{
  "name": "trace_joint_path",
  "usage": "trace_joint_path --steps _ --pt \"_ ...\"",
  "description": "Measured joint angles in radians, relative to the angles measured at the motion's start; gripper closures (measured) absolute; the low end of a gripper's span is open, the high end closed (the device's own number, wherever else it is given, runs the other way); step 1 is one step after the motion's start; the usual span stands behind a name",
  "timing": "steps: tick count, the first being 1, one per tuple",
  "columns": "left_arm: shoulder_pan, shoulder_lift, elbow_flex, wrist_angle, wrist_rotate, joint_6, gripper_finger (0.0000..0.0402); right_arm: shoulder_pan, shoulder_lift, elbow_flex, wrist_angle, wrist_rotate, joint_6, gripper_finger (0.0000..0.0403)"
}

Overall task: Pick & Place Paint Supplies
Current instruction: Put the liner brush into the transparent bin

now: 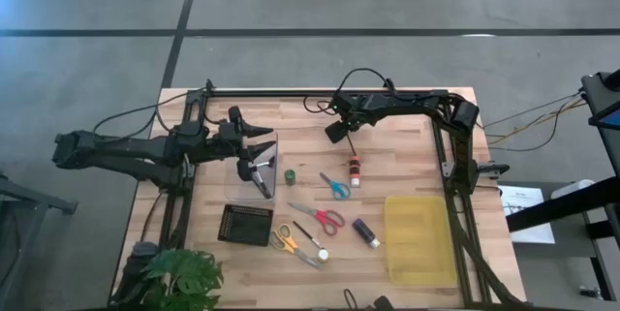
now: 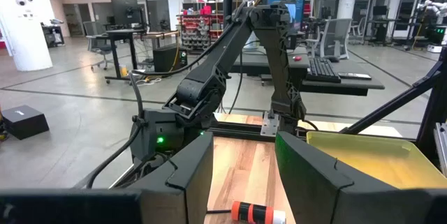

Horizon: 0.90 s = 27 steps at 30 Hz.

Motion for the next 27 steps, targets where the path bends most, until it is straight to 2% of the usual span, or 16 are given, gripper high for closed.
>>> trace_joint_path --steps 5,7,10,14,21,27 --pt "0.000 0.000 0.000 0.000 0.000 -0.002 0.0236 -0.001 -0.003 -0.031 0.034 0.001 0.007 0.0220" --pt "0.000 0.000 0.000 0.000 0.000 -0.003 0.0236 -0.002 -0.005 -0.043 0.050 -0.003 0.007 0.0233" --pt "0.000 0.000 0.001 0.000 0.000 -0.011 0.0236 -0.005 -0.006 -0.052 0.061 -0.014 0.007 0.0282" --pt "0.000 0.000 0.001 0.000 0.000 -0.025 0.0236 -0.008 -0.005 -0.060 0.067 -0.014 -0.012 0.0375" --pt "0.000 0.000 0.001 -0.004 0.000 -0.031 0.0236 0.012 -0.071 -0.102 0.114 -0.038 -0.053 0.0395" --pt "0.000 0.001 0.000 -0.022 0.000 -0.032 0.0236 0.070 -0.280 -0.168 0.254 -0.034 -0.074 0.0395"
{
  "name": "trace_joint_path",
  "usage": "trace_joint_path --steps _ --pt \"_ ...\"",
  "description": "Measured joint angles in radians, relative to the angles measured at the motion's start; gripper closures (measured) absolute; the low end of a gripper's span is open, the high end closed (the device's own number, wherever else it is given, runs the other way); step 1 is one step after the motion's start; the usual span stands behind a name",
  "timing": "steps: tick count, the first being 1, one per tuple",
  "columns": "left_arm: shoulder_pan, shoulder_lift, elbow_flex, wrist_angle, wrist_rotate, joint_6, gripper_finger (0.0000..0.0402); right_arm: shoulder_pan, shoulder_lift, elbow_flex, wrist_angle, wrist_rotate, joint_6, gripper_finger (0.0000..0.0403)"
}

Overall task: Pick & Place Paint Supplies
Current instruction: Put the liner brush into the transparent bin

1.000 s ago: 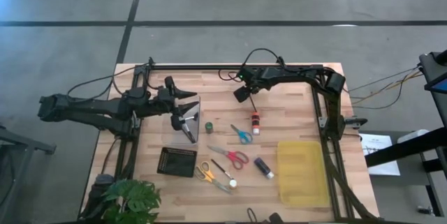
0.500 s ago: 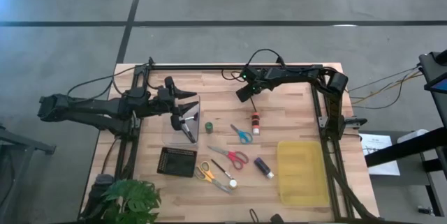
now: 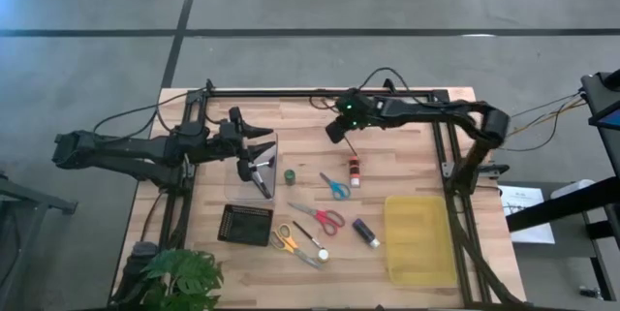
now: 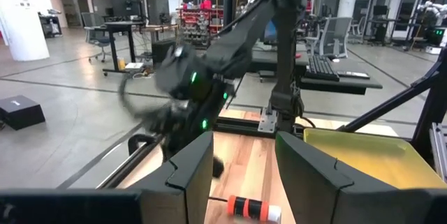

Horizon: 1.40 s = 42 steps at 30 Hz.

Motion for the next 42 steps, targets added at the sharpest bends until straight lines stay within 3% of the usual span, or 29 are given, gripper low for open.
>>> trace_joint_path --steps 7,13,22,30,42 --pt "0.000 0.000 0.000 -0.003 -0.003 0.003 0.0236 0.101 -0.245 -0.079 0.137 0.025 -0.051 0.0395" --pt "0.000 0.037 0.000 0.014 -0.003 0.014 0.0236 0.193 -0.346 -0.090 0.187 0.041 -0.090 0.0395" --pt "0.001 0.217 0.004 0.192 -0.003 0.129 0.0236 0.287 -0.315 -0.009 0.223 0.042 -0.164 0.0395" --pt "0.001 0.350 0.075 0.211 -0.003 0.144 0.0236 0.347 -0.265 0.093 0.214 0.038 -0.231 0.0395" --pt "0.004 0.407 0.128 0.220 -0.003 0.080 0.0236 0.393 -0.244 0.126 0.208 0.037 -0.259 0.0395"
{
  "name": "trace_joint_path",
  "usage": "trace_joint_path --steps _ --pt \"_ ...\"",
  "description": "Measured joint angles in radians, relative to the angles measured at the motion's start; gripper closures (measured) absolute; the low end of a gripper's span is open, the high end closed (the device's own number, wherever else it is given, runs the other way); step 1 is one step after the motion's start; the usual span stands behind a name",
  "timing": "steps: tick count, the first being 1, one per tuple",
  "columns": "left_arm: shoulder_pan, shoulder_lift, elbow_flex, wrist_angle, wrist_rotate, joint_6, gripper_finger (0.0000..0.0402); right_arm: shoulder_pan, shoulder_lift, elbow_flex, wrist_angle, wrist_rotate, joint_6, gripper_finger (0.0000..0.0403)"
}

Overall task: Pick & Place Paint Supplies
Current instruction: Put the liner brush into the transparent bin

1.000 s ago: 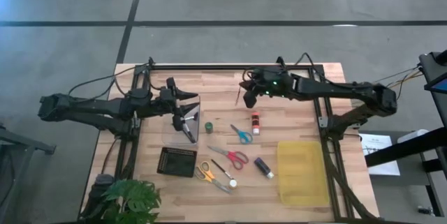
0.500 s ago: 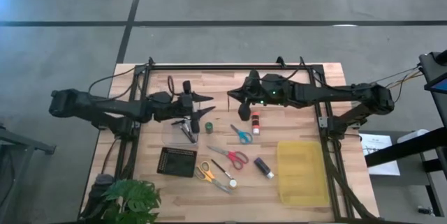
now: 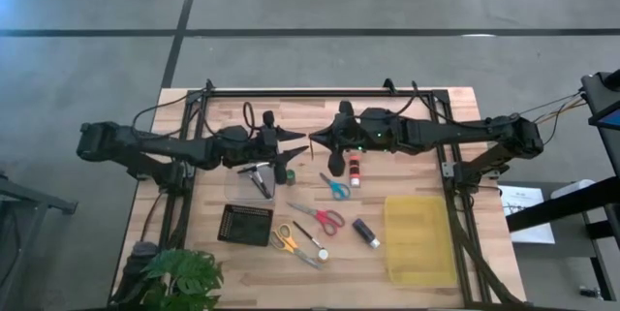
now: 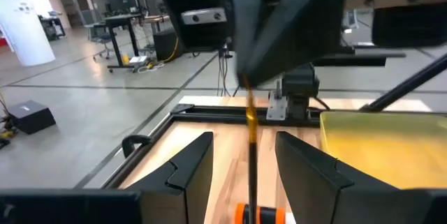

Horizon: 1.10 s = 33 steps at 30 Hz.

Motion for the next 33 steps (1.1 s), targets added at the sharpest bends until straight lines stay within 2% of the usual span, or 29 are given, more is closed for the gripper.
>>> trace_joint_path --steps 21,24,29,33 --pt "0.001 0.047 0.024 0.040 0.038 -0.033 0.0242 0.002 0.016 -0.002 0.057 -0.002 -0.019 0.0395" --pt "0.000 0.055 0.033 0.031 0.038 -0.050 0.0273 0.002 0.016 -0.002 0.055 -0.002 -0.019 0.0395" --pt "0.003 0.063 0.063 -0.028 0.038 -0.060 0.0381 0.002 0.016 -0.002 0.054 -0.004 -0.020 0.0395" --pt "0.003 0.064 0.078 -0.057 0.038 -0.063 0.0388 0.002 0.016 -0.002 0.055 -0.004 -0.026 0.0395"
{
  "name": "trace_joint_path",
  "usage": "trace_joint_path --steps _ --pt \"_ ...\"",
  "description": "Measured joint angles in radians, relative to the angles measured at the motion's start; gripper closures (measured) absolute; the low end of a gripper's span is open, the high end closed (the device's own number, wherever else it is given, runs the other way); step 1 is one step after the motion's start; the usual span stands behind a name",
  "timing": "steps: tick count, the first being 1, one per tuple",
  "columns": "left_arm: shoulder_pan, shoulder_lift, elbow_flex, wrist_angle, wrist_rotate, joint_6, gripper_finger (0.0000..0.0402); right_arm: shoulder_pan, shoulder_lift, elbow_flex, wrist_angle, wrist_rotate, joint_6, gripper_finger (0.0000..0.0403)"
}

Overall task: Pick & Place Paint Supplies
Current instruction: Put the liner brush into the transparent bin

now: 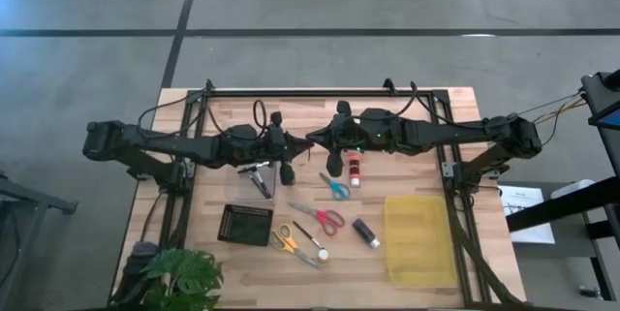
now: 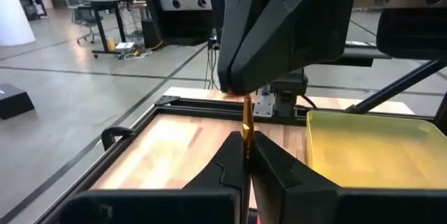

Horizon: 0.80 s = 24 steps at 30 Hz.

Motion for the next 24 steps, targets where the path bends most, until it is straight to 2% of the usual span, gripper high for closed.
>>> trace_joint_path --steps 6,13,17,24 --pt "0.000 0.000 0.012 -0.044 0.000 0.000 0.0389 0.002 0.000 0.000 0.023 0.000 -0.033 0.0394" --pt "0.003 -0.015 0.067 -0.287 -0.014 0.000 0.0389 0.012 -0.041 0.000 0.069 0.003 -0.102 0.0394" --pt "0.003 -0.071 0.092 -0.457 -0.020 -0.039 0.0389 0.011 -0.069 -0.010 0.064 0.007 -0.089 0.0394" --pt "0.001 -0.247 0.055 -0.701 -0.055 -0.216 0.0389 0.011 -0.093 -0.077 0.064 0.006 -0.075 0.0394"
